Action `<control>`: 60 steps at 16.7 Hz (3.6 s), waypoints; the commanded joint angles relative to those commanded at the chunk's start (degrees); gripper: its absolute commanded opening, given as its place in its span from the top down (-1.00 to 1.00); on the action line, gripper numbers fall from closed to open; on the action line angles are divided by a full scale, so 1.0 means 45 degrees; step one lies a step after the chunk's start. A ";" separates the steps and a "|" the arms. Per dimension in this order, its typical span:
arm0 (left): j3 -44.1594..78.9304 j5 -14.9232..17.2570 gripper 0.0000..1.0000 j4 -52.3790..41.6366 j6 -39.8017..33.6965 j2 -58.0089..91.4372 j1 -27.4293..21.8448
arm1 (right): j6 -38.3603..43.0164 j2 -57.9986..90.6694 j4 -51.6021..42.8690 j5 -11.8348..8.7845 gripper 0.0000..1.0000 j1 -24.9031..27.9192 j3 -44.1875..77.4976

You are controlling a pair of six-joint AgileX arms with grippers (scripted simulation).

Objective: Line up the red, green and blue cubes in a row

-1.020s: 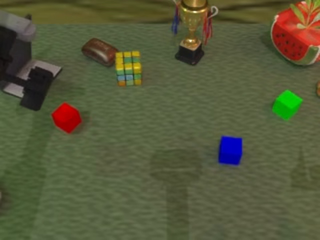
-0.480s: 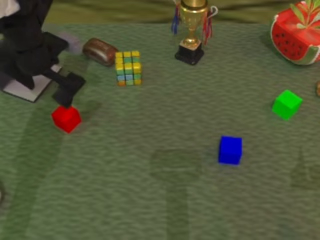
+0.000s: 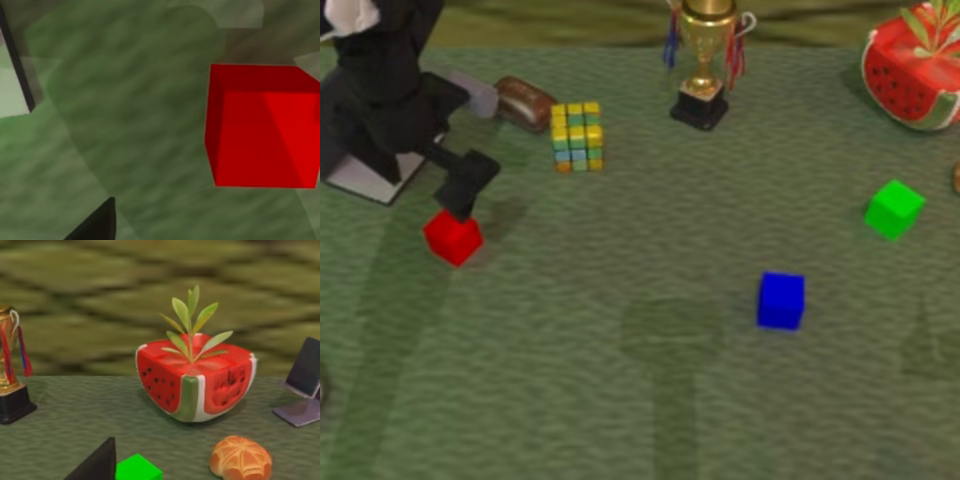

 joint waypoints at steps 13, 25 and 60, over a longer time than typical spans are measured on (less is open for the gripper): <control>-0.2320 0.0015 -1.00 0.3747 0.0035 0.1427 0.0017 | 0.0000 0.0000 0.0000 0.0000 -1.00 0.0000 0.0000; -0.2320 0.0015 0.51 0.3747 0.0035 0.1427 0.0017 | 0.0000 0.0000 0.0000 0.0000 -1.00 0.0000 0.0000; -0.1792 -0.0021 1.00 0.0744 -0.6016 -0.1169 -0.2373 | 0.0000 0.0000 0.0000 0.0000 -1.00 0.0000 0.0000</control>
